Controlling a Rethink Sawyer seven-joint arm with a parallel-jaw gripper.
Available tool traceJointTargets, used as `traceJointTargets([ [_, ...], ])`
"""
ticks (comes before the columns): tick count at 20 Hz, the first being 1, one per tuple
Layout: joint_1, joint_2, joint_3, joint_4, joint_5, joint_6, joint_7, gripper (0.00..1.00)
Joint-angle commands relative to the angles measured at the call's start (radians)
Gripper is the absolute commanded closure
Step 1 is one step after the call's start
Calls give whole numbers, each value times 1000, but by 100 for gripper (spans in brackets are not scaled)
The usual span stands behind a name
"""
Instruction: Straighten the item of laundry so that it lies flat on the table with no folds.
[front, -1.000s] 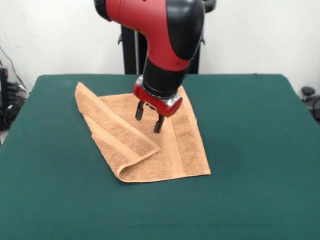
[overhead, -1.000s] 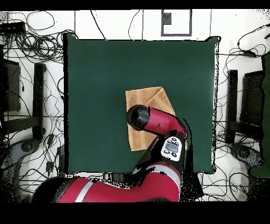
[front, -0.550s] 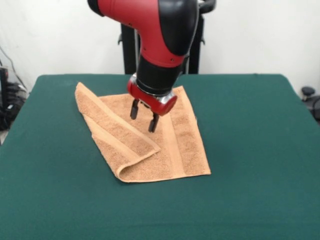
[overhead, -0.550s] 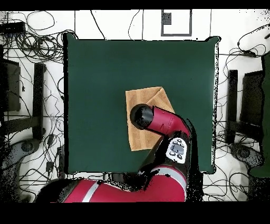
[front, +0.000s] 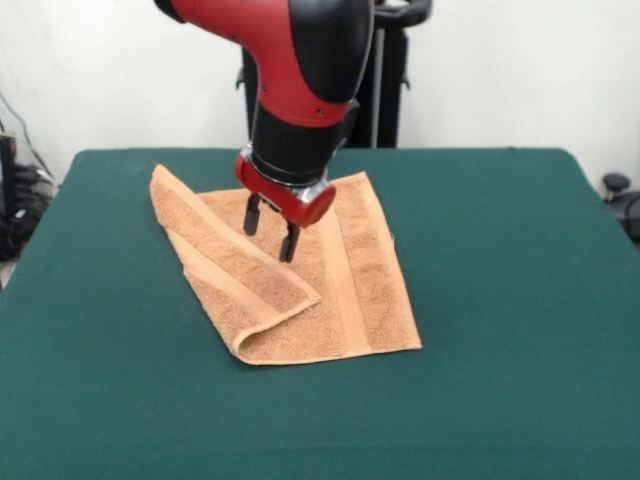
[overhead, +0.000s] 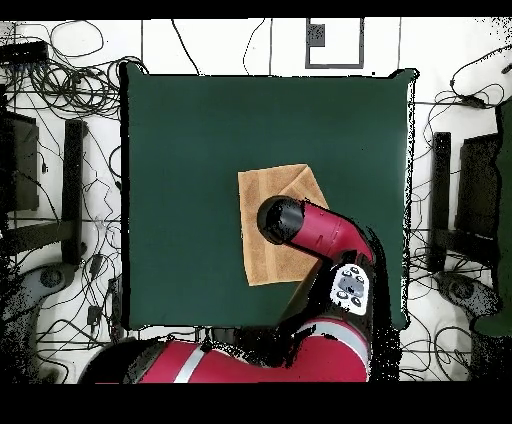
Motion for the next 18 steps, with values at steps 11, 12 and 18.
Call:
traceJointTargets([
  [11,6,48,129,55,-47,-66,72,0],
  [12,4,55,130,54,-48,-68,71,0],
  [18,-9,67,133,48,-61,-74,65,0],
])
